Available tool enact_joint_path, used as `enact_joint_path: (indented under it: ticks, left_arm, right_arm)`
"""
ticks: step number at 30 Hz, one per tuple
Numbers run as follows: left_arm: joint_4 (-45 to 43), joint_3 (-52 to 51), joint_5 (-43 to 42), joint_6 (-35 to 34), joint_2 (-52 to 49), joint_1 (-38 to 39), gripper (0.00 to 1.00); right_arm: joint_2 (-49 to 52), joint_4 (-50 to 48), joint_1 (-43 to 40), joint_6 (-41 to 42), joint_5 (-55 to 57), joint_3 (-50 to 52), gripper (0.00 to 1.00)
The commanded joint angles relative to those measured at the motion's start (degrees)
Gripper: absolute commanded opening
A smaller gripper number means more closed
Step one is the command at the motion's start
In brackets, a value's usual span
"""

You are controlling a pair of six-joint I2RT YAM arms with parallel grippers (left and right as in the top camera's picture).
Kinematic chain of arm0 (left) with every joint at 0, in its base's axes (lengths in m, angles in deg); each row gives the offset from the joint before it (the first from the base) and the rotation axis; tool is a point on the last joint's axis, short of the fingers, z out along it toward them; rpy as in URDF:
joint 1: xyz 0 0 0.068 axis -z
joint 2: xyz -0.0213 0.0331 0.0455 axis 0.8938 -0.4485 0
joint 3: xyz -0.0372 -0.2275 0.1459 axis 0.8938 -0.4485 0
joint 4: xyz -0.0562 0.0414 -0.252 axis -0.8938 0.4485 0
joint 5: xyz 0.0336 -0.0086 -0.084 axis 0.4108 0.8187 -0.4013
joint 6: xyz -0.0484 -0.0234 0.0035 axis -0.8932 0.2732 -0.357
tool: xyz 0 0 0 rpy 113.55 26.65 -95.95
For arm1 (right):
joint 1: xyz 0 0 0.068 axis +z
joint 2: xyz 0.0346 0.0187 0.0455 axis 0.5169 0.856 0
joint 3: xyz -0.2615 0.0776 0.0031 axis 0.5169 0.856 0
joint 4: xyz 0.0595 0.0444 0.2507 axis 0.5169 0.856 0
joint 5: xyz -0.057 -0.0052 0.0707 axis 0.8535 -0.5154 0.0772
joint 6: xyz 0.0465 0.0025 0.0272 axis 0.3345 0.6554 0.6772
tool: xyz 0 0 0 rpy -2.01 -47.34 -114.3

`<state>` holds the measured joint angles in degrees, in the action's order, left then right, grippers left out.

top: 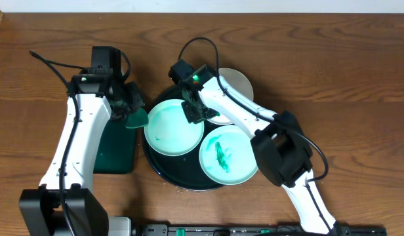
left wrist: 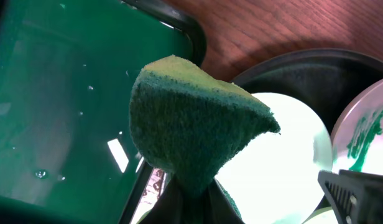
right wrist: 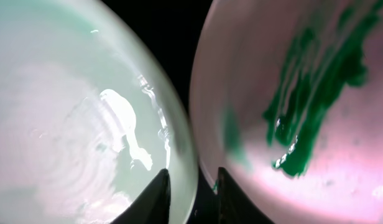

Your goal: Clean dirty plates on tray and stack at the side

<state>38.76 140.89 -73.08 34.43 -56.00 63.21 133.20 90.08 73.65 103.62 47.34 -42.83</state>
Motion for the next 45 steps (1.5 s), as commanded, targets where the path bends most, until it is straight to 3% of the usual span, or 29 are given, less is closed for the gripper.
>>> enact_joint_path:
  ticks: [1,8,18,31,37,40,45]
  left_arm:
    - [-0.2,-0.4,1.0,-0.8,-0.4,0.2,0.07]
    - [-0.5,-0.4,1.2,-0.8,-0.4,0.2,0.07]
    - [-0.6,-0.4,1.1,-2.1,-0.4,0.2,0.07]
    - [-0.6,-0.4,1.1,-2.1,-0.4,0.2,0.07]
    - [-0.6,-0.5,1.1,-2.1,-0.4,0.2,0.07]
    - [-0.6,-1.0,1.1,-2.1,-0.4,0.2,0.07]
    - [-0.6,-2.2,-0.2,-2.1,-0.4,0.3,0.08]
  right_arm:
    - [-3.0,1.9,0.6,0.7,-1.3,-1.9,0.31]
    - [-2.5,2.9,0.7,2.2,-0.7,0.2,0.31]
    - [-2.5,-6.0,1.0,2.7,-1.0,9.1,0.26]
    - [-2.5,-3.6,0.9,2.7,-1.1,4.4,0.21]
    - [-2.5,-5.6,1.0,3.8,-1.1,7.4,0.22]
    - [-2.5,-6.8,1.0,4.4,-1.0,9.2,0.19]
    - [-2.5,-8.0,1.0,4.6,-1.1,9.9,0.01]
